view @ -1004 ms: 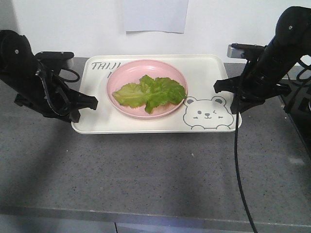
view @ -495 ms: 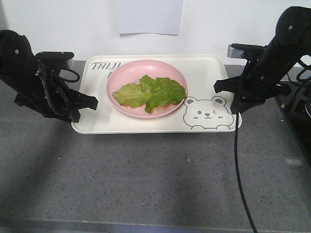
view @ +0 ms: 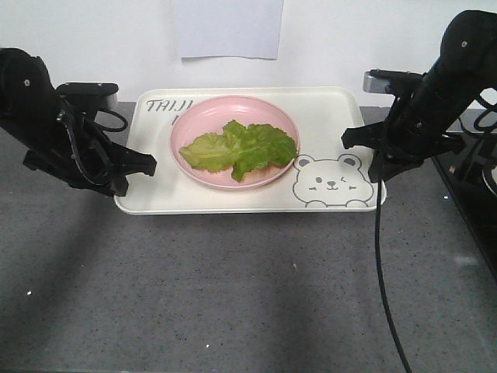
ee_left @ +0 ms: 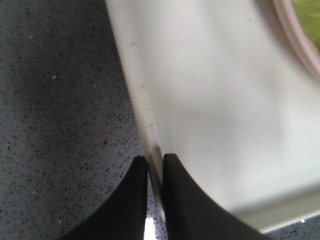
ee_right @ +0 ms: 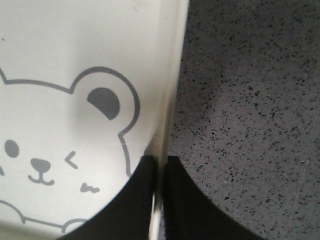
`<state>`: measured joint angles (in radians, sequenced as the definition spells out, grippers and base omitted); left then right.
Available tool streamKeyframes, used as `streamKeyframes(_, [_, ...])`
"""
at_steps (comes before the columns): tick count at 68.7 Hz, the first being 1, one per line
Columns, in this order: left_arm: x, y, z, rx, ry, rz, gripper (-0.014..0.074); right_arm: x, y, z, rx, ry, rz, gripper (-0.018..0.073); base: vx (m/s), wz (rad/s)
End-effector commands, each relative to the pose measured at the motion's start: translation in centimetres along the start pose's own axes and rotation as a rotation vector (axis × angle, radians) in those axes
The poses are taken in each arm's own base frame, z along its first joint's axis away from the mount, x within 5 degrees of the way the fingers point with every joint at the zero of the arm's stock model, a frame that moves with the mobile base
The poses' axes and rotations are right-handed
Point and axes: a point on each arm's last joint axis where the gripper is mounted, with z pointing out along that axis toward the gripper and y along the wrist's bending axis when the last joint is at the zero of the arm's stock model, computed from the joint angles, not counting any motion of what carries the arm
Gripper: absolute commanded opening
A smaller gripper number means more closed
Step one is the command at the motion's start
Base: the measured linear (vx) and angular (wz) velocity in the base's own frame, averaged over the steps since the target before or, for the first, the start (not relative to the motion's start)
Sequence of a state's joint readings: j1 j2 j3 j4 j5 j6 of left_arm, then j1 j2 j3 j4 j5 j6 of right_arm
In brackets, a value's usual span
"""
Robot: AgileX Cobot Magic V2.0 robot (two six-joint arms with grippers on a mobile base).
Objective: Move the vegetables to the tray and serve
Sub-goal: 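Hold the tray above the countertop while the base aligns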
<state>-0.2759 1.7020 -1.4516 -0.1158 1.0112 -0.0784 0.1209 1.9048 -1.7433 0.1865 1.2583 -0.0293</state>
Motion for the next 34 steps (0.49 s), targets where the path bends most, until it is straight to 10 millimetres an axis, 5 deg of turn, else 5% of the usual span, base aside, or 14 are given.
streamKeyframes(1, [-1.03, -2.33, -3.15, 0.140, -0.166, -0.008, -0.0006, 0.46, 2.44, -3.29, -0.137, -0.064, -0.022, -0.0004, 0.04, -0.03])
streamKeyframes(34, [-1.03, -2.33, -3.15, 0.140, -0.166, -0.008, -0.0006, 0.46, 2.44, -3.29, -0.137, -0.064, -0.022, -0.0004, 0.03, -0.01])
